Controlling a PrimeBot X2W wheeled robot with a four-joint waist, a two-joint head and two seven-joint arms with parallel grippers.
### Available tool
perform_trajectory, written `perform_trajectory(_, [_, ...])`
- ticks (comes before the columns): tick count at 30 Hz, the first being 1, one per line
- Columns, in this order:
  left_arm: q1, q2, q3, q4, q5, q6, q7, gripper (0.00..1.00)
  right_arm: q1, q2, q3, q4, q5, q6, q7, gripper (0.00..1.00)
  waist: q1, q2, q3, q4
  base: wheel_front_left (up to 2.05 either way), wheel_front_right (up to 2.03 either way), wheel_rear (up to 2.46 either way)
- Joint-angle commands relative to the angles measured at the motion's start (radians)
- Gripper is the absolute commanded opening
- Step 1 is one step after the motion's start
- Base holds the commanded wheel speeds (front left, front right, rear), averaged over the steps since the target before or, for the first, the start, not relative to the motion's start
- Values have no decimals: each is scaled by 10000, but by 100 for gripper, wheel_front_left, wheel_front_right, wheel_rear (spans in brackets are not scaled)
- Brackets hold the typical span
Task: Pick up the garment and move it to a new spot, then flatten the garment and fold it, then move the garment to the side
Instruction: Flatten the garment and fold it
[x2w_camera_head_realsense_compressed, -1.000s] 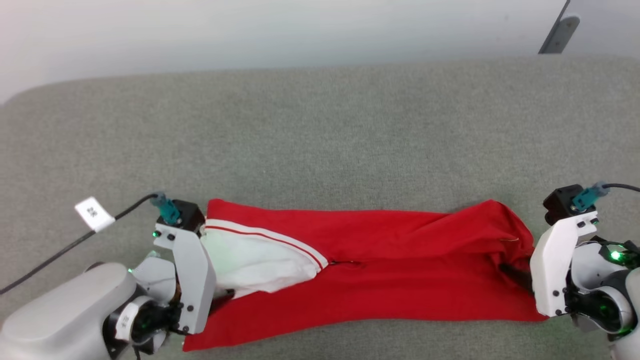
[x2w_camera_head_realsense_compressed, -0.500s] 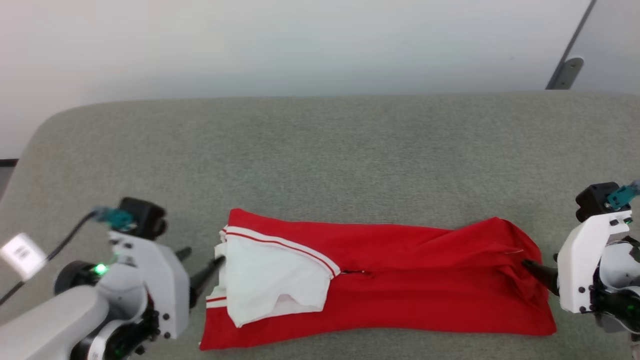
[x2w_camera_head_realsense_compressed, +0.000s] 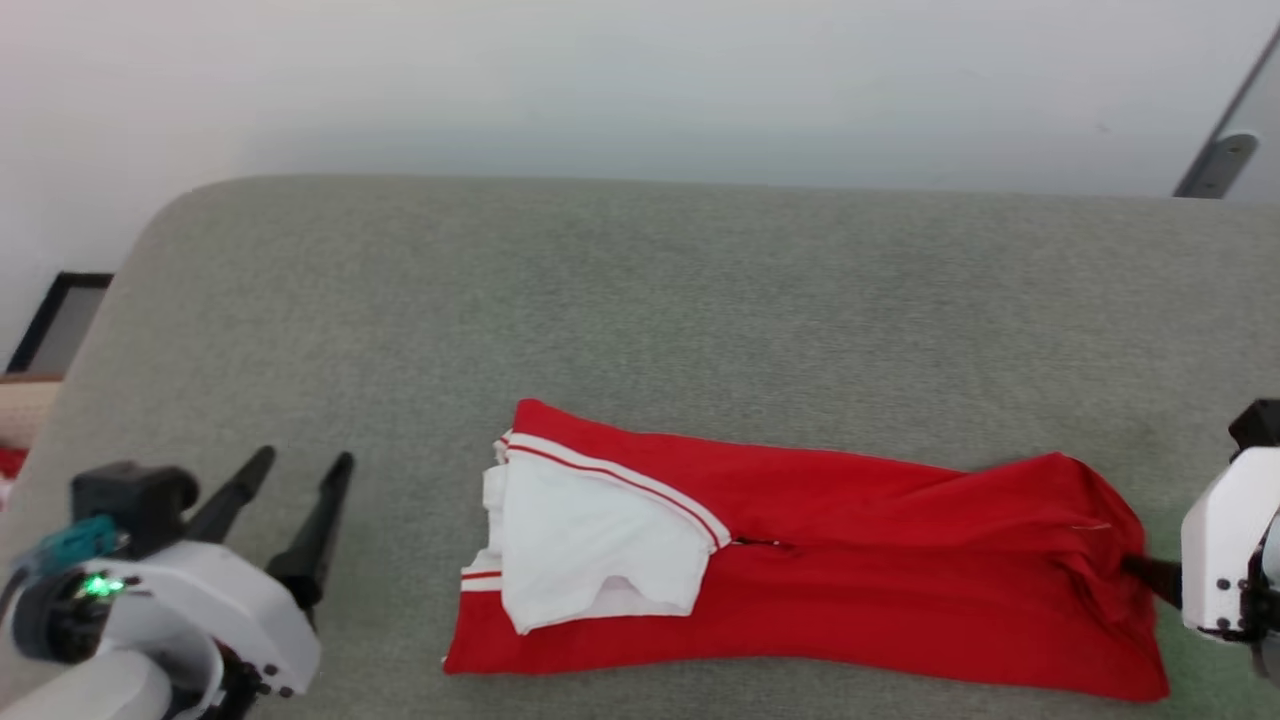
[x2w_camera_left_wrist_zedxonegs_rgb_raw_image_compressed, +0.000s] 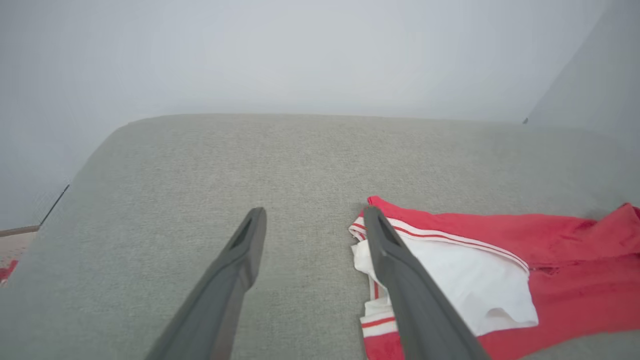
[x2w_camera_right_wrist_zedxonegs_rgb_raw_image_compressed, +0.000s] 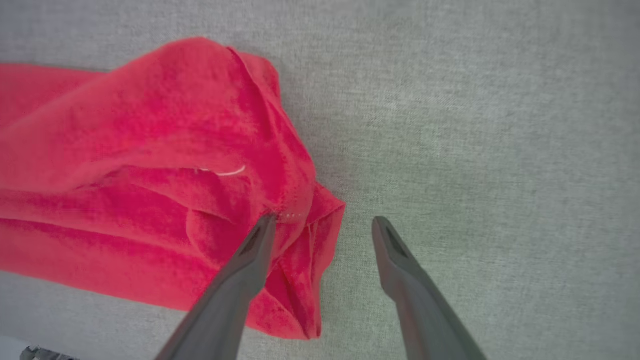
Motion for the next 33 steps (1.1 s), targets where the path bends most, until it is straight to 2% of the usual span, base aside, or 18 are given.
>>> perform_trajectory(1, [254,-27,213,14,103,123,-151,100,-55,105,-78,180,-47,-17,26,100,1,0,63,221,0,0,0])
perform_trajectory(5, [912,-325,1252,93,619,343,-307,100,-133,263,-332,857,-97,-17,-101,100,1,0,122,521,0,0,0])
perform_trajectory(10, [2253,-1301,3351,258,1996,-17,-292,100,-285,400,-387,1775,-165,-17,-344,100,1,0,168,807,0,0,0])
perform_trajectory(11, [2529,-1539,3829,289,2254,-121,-293,100,-281,468,-317,1942,-140,-15,-355,84,1,0,167,837,0,0,0])
perform_trajectory(12, [2816,-1787,4228,328,2467,-240,-294,100,-332,519,-294,2098,-117,-15,-440,47,1,0,167,862,0,0,0])
perform_trajectory(13, [3122,-2009,4628,374,2766,-379,-295,100,-394,555,-249,2236,-74,-15,-532,15,1,0,169,882,0,0,0])
perform_trajectory(14, [3353,-2262,5000,392,3053,-539,-295,100,-394,588,-200,2377,-18,-14,-604,0,1,0,168,909,0,0,0])
perform_trajectory(22, [4718,-3946,7141,789,4458,-1924,-297,100,-712,351,93,3005,121,-18,-1053,0,1,0,201,883,0,0,0])
perform_trajectory(27, [5010,-4539,7916,963,5005,-2571,-298,100,-989,-297,34,3026,157,-29,-1230,0,1,0,245,712,0,0,0])
perform_trajectory(33, [5080,-4944,8416,1115,5472,-3104,-298,100,-1244,-861,-407,3223,-106,-20,-1482,0,1,0,279,455,0,0,0])
